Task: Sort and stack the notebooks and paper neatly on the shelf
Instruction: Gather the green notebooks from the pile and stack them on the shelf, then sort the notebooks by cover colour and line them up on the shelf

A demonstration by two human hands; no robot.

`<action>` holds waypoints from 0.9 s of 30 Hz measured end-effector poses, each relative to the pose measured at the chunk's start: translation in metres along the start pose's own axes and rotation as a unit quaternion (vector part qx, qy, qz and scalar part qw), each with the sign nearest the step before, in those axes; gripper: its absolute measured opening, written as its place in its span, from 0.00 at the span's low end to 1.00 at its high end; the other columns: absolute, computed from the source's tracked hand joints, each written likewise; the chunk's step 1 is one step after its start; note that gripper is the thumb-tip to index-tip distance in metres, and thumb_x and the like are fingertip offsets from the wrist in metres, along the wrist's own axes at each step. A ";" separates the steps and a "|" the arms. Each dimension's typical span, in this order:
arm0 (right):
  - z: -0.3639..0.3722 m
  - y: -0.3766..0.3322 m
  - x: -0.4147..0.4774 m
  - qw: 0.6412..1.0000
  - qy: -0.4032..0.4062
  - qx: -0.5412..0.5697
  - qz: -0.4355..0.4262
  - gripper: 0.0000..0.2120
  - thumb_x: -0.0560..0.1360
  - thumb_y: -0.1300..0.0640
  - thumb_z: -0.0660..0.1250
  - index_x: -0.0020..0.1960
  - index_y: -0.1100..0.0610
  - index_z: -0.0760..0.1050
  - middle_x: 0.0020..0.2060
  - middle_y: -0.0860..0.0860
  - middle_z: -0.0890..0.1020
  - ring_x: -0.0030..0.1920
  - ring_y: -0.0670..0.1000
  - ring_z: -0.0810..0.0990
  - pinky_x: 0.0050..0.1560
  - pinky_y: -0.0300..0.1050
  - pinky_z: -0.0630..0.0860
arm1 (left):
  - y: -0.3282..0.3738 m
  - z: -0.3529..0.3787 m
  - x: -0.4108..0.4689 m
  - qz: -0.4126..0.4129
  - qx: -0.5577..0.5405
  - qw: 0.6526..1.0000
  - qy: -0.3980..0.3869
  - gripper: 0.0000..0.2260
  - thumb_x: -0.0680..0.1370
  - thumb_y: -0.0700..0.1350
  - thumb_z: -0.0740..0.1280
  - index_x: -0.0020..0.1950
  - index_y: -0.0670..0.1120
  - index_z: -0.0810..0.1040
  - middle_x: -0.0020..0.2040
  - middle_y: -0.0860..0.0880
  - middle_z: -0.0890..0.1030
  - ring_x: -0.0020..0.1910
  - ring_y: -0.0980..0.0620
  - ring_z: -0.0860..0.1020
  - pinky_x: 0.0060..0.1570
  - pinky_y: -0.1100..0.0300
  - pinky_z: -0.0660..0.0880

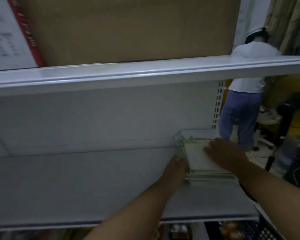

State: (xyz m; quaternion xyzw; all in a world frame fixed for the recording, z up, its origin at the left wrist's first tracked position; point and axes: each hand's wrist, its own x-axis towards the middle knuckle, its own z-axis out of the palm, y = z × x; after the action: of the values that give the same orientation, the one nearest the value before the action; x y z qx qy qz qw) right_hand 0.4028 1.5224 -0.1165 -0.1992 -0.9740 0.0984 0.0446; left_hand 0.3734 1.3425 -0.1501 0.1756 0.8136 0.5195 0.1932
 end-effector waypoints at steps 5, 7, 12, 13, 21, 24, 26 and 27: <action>0.001 -0.052 -0.009 0.981 -0.003 -0.196 -0.010 0.14 0.78 0.57 0.52 0.54 0.55 0.76 0.60 0.53 0.78 0.61 0.55 0.75 0.70 0.52 0.63 | -0.010 -0.119 -0.067 0.012 0.294 0.955 -0.037 0.24 0.83 0.56 0.49 0.78 0.51 0.51 0.78 0.52 0.55 0.76 0.51 0.57 0.70 0.63 0.54; 0.004 -0.110 -0.026 0.972 0.013 -0.224 -0.071 0.17 0.77 0.56 0.55 0.64 0.53 0.72 0.64 0.51 0.75 0.66 0.53 0.71 0.74 0.53 0.54 | -0.024 -0.189 -0.101 0.007 0.424 0.906 -0.001 0.26 0.82 0.57 0.49 0.78 0.50 0.50 0.79 0.51 0.52 0.77 0.50 0.54 0.73 0.58 0.52; 0.025 -0.301 -0.094 0.945 -0.049 -0.182 -0.267 0.23 0.79 0.54 0.54 0.74 0.55 0.61 0.74 0.55 0.60 0.74 0.55 0.59 0.74 0.49 0.53 | -0.070 -0.361 -0.212 -0.106 0.526 0.835 0.122 0.28 0.82 0.57 0.52 0.78 0.47 0.51 0.78 0.47 0.53 0.77 0.49 0.51 0.74 0.53 0.53; 0.030 -0.338 -0.108 0.936 -0.057 -0.161 -0.307 0.23 0.79 0.54 0.55 0.74 0.55 0.60 0.74 0.56 0.59 0.74 0.56 0.58 0.74 0.49 0.55 | -0.078 -0.388 -0.238 -0.134 0.530 0.823 0.151 0.28 0.82 0.58 0.52 0.78 0.46 0.52 0.78 0.47 0.53 0.77 0.48 0.51 0.74 0.52 0.53; 0.072 -0.549 -0.226 0.843 -0.068 -0.091 -0.526 0.25 0.79 0.52 0.57 0.73 0.58 0.59 0.75 0.59 0.56 0.74 0.58 0.55 0.73 0.53 0.58 | -0.135 -0.514 -0.429 -0.280 0.504 0.770 0.274 0.29 0.81 0.61 0.50 0.78 0.51 0.51 0.79 0.48 0.49 0.78 0.49 0.45 0.74 0.47 0.47; 0.090 -0.600 -0.246 0.811 -0.082 -0.088 -0.573 0.28 0.80 0.48 0.57 0.76 0.56 0.53 0.77 0.57 0.51 0.76 0.56 0.50 0.75 0.54 0.54 | -0.158 -0.538 -0.468 -0.300 0.464 0.773 0.312 0.28 0.81 0.60 0.50 0.78 0.50 0.52 0.79 0.49 0.49 0.78 0.49 0.44 0.75 0.47 0.47; 0.101 -0.634 -0.253 0.795 -0.091 -0.094 -0.592 0.28 0.80 0.49 0.57 0.76 0.56 0.52 0.77 0.56 0.49 0.77 0.57 0.48 0.74 0.55 0.53 | -0.176 -0.542 -0.485 -0.310 0.431 0.779 0.334 0.27 0.81 0.59 0.51 0.78 0.50 0.53 0.79 0.48 0.49 0.78 0.49 0.45 0.75 0.48 0.47; 0.107 -0.654 -0.255 0.790 -0.094 -0.090 -0.600 0.28 0.80 0.50 0.57 0.76 0.57 0.53 0.77 0.56 0.50 0.76 0.57 0.48 0.74 0.56 0.53 | -0.186 -0.544 -0.492 -0.317 0.417 0.780 0.343 0.27 0.81 0.59 0.51 0.78 0.50 0.53 0.79 0.48 0.50 0.78 0.49 0.45 0.75 0.48 0.47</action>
State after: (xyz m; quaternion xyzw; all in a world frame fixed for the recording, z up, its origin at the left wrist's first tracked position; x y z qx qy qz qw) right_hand 0.3749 0.8136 -0.0961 0.4321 -0.9015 -0.0182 -0.0153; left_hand 0.5128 0.6061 -0.0457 -0.2184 0.9730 0.0653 -0.0368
